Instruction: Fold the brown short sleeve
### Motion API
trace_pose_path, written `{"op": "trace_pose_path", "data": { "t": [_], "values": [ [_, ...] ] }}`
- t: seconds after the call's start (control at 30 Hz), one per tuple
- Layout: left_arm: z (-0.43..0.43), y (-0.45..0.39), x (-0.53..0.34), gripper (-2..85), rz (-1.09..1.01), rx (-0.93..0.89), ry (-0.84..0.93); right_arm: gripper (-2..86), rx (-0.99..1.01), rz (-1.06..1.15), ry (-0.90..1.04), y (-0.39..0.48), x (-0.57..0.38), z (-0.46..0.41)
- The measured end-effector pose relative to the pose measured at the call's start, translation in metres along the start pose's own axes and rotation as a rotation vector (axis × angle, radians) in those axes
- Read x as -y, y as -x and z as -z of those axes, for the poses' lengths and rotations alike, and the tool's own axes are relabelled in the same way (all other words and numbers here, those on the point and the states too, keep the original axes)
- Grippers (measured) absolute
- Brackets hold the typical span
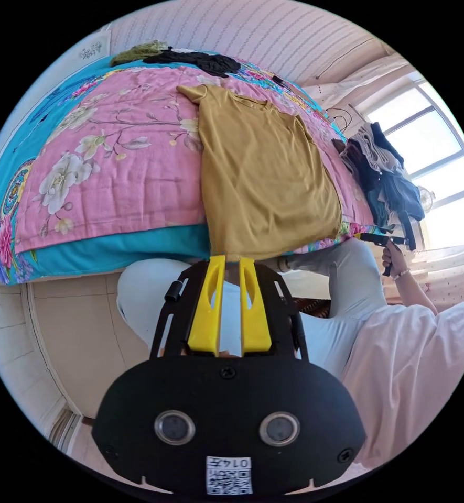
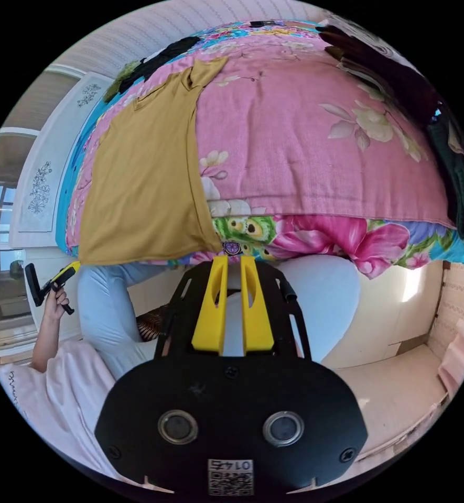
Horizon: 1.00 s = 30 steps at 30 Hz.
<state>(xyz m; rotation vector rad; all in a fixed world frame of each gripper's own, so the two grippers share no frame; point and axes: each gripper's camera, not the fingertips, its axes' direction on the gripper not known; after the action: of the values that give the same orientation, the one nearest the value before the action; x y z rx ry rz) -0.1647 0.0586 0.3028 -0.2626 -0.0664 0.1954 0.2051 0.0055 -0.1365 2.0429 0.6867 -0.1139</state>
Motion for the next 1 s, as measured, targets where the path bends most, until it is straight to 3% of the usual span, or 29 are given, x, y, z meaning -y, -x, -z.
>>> {"op": "trace_pose_path", "data": {
  "t": [0.3,0.43,0.73,1.0],
  "values": [
    [-0.017,-0.002,0.015,5.9,0.037,0.024,-0.011,10.0,0.005,0.133,0.057,0.045,0.054,-0.027],
    [-0.035,-0.003,0.046,6.4,0.052,0.038,0.004,4.4,-0.145,0.18,0.118,0.06,0.073,-0.048],
    [-0.084,-0.017,0.095,7.5,-0.003,0.149,0.125,0.5,-0.057,0.155,0.147,0.038,0.076,-0.035],
    [-0.103,-0.027,0.115,-0.6,-0.059,0.227,0.254,0.2,-0.102,0.216,0.214,0.042,0.085,-0.039]
  ]
}}
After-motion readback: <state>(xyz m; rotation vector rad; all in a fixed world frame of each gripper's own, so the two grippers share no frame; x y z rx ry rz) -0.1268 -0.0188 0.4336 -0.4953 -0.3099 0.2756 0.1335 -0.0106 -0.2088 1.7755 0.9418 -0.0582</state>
